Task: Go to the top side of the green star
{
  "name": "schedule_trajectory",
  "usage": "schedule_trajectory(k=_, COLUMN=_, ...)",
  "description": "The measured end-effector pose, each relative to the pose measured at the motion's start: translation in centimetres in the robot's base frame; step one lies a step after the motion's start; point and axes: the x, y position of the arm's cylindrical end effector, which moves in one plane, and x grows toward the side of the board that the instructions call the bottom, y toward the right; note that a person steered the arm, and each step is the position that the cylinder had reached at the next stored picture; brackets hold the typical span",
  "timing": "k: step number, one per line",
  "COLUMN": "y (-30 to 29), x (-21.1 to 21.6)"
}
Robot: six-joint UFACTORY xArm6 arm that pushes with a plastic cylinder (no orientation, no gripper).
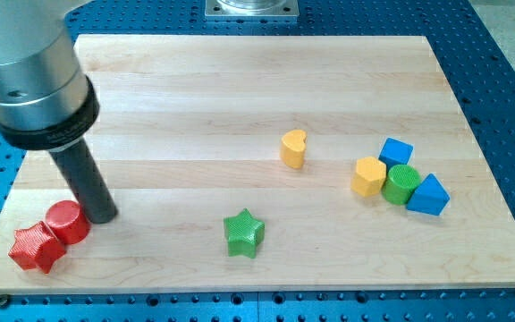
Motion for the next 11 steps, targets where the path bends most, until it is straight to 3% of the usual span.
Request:
schedule_trajectory(k=8, y=1.9, x=-0.1)
schedule_trajectory(k=11, y=18.9, x=-1.1)
